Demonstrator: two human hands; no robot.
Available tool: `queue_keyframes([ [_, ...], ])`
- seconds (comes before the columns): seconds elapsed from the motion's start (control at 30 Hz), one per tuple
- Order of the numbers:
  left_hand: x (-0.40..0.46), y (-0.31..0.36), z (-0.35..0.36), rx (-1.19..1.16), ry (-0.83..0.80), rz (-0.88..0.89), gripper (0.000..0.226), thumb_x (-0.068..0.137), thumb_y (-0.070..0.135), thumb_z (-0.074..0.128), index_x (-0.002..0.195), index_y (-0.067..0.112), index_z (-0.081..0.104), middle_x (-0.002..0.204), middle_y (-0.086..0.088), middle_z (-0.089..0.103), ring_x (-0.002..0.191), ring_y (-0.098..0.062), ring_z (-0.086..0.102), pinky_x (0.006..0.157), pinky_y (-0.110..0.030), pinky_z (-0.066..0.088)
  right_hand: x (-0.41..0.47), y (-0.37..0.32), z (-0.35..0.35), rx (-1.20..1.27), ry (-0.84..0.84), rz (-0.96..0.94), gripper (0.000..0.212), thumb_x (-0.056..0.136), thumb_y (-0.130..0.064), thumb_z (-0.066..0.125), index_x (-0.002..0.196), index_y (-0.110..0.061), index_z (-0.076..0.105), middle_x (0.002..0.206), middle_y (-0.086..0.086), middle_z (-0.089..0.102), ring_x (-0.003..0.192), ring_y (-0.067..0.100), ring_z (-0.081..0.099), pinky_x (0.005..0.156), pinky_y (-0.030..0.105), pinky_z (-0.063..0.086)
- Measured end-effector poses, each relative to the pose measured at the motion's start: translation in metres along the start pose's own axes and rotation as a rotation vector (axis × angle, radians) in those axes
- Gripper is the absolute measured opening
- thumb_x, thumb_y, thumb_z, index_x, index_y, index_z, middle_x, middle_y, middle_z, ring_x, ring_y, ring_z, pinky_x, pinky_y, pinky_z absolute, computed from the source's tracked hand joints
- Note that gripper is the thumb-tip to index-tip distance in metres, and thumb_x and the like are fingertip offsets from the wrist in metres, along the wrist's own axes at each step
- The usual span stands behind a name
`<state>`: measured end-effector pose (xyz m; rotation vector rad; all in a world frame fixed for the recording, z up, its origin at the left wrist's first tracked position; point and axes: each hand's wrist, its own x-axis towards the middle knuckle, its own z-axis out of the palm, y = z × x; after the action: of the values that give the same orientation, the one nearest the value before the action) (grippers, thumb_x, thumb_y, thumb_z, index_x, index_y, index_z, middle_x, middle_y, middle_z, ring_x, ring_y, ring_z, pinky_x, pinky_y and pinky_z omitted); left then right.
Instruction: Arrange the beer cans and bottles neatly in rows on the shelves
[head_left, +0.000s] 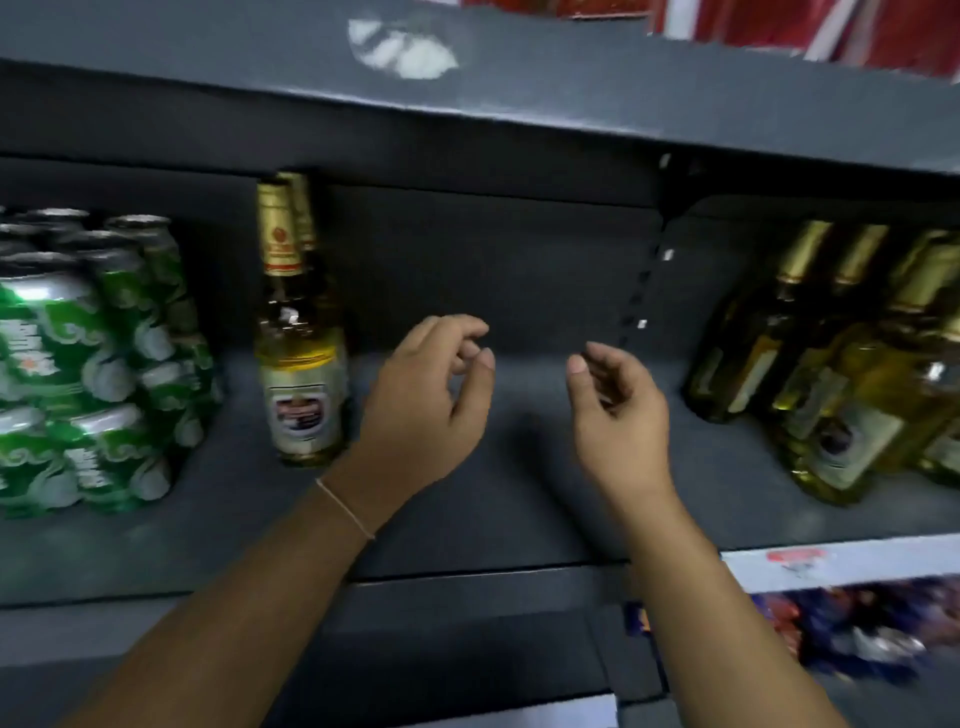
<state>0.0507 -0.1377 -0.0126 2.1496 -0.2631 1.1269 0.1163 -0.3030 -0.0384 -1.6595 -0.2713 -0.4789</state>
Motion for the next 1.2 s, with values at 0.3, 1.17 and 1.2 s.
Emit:
queue_keyframes([
  [0.3,0.021,0.098,0.175,-0.239,-0.231,0.041,0.038,0.09,0.023,0.05,0.126,0.013,0.057,0.112,0.003,0.059,0.089,-0.003,0.057,0.079,-0.017,0.047,0.039,0.037,-0.187,-0.162,0.4,-0.081,0.026,0.092,-0.022,0.066,0.117,-0.015,0.062,0.106,0.001,0.066,0.091,0.004,0.064,0.079,0.013,0.049],
  [1.17,0.024,0.122,0.292,-0.462,-0.553,-0.307,0.045,0.097,0.017,0.054,0.141,0.018,0.044,0.14,0.001,0.052,0.124,-0.004,0.051,0.099,-0.013,0.041,0.078,0.13,-0.256,-0.276,0.228,0.15,0.078,0.061,-0.043,0.088,0.127,-0.026,0.051,0.12,-0.003,0.064,0.113,0.015,0.06,0.1,0.044,0.052],
  [1.2,0.025,0.119,0.287,-0.478,-0.55,-0.319,0.045,0.097,0.018,0.055,0.141,0.017,0.043,0.14,0.001,0.052,0.124,-0.005,0.051,0.098,-0.012,0.041,0.075,0.123,-0.252,-0.222,0.184,0.15,0.073,0.063,-0.035,0.09,0.125,-0.027,0.052,0.117,-0.005,0.065,0.111,0.014,0.062,0.099,0.042,0.052],
])
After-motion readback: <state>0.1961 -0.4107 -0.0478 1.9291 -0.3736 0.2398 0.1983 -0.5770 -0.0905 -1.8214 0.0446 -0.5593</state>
